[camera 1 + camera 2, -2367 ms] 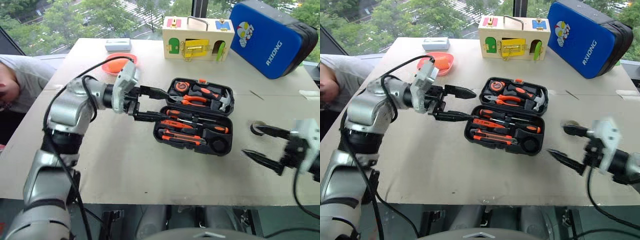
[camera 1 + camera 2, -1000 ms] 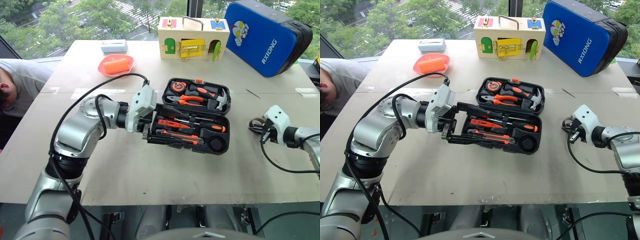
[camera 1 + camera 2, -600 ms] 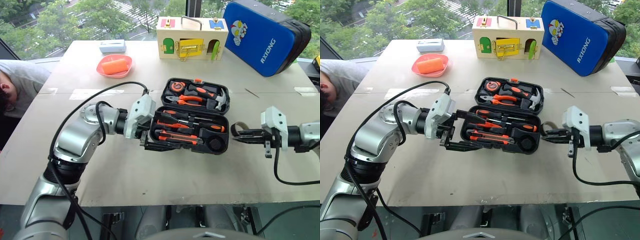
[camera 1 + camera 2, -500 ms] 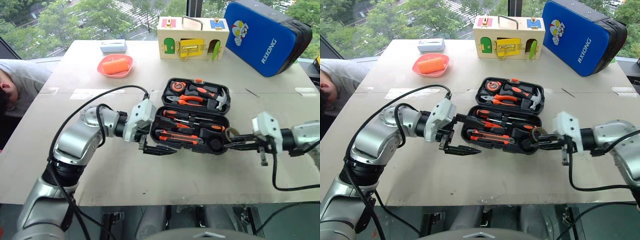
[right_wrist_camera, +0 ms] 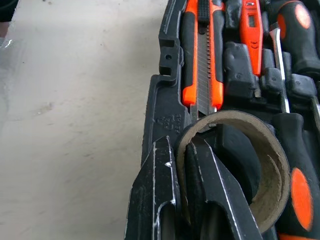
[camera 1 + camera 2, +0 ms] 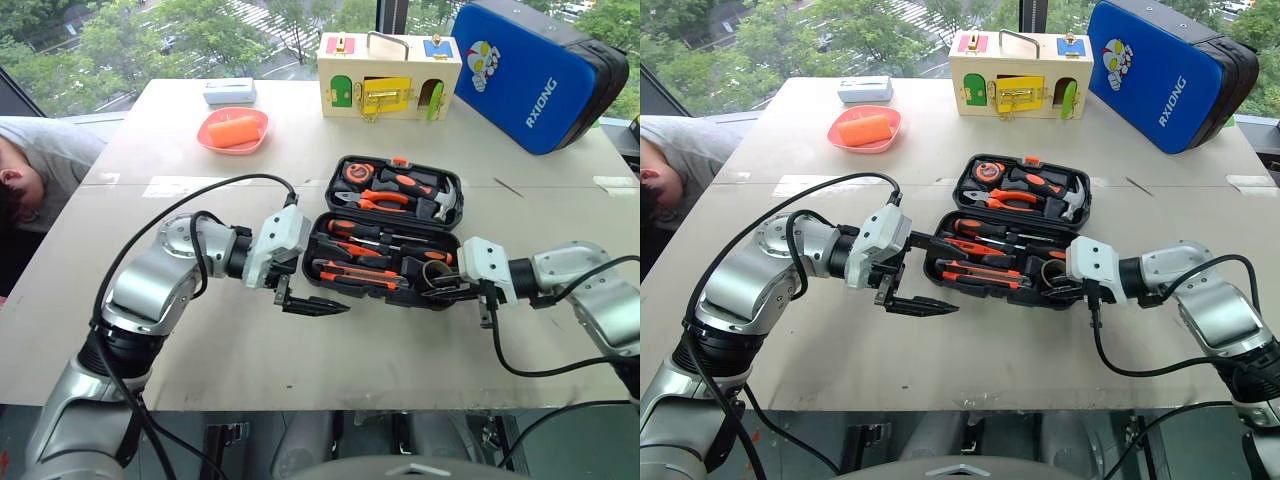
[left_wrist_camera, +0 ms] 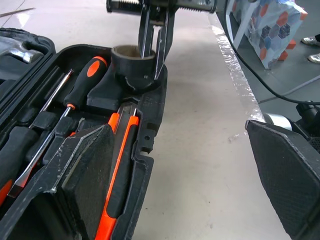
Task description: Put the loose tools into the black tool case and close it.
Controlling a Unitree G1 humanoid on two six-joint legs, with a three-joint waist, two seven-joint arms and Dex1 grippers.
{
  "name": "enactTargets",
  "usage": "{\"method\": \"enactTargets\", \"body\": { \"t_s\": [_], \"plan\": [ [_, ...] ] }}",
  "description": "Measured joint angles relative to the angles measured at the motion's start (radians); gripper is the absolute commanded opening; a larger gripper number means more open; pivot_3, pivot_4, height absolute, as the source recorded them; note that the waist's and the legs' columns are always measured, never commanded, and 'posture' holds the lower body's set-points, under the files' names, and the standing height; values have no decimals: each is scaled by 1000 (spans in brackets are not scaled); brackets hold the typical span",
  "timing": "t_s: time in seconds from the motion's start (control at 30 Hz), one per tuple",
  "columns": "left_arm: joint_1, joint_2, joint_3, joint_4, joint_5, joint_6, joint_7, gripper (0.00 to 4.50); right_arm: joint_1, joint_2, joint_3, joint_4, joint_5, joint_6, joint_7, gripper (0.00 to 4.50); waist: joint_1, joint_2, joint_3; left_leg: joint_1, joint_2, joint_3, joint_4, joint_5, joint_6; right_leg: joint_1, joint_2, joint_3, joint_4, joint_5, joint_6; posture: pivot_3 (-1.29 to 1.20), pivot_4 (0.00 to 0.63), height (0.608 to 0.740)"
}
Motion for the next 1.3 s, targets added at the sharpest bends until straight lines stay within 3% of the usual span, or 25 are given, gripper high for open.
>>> {"method": "enactTargets", "body": {
  "t_s": [0.43, 0.53, 0.8, 0.83, 1.03, 1.07, 1.13, 1.3],
  "plan": [
    [-4, 0, 1, -20, 0, 10, 20, 4500, -10, -33, 28, 19, -53, 2, 44, 13, 1, 0, 0, 0, 0, 0, 0, 0, 0, 0, 0, 0, 0, 0, 0, 0, 150, 735],
    [-5, 0, 1, -19, 1, 4, 19, 4500, -17, -40, 22, 10, -53, 19, 47, 898, 3, 0, 0, 0, 0, 0, 0, 0, 0, 0, 0, 0, 0, 0, 0, 0, 150, 735],
    [-6, 0, 1, -5, 3, -4, 18, 4500, -9, -55, -5, -98, 39, 114, 80, 4446, 7, 0, 0, -1, 0, -1, 0, 0, 0, 0, 0, -1, -1, 0, 0, 0, 150, 735],
    [-6, 0, 1, 0, 3, -5, 18, 4500, -9, -65, -17, -117, 60, 131, 81, 4481, 7, 0, 0, -1, 0, -1, 0, 0, 0, 0, 0, -1, -1, 0, 0, 0, 150, 735],
    [-4, 0, 41, 41, -2, 32, 79, 4500, -41, -109, -171, -94, 171, 238, 61, 4481, 11, 0, 0, 0, 0, -1, 0, 0, 0, 0, 0, -1, -1, 0, 0, 0, 150, 735],
    [-2, 1, 72, 71, -6, 49, 102, 4500, -41, -112, -195, -53, 171, 242, 47, 3990, 12, 0, 0, 0, 0, -1, 0, 0, 0, 0, 0, -1, -1, 0, 0, 0, 150, 735],
    [2, -4, 122, 127, -18, 64, 136, 3948, -40, -109, -214, 23, 168, 240, 25, 3524, 11, 0, 0, 0, 0, -1, -1, 0, 0, 0, 0, -1, -1, 0, 0, 0, 150, 735],
    [8, 4, 186, 376, 65, -24, 191, 1709, -43, -76, -228, 304, 55, 92, -56, 1066, 11, 0, 0, 0, -1, 0, -1, 0, 0, -1, 0, 0, 0, 0, 0, 0, 150, 735]
  ]
}}
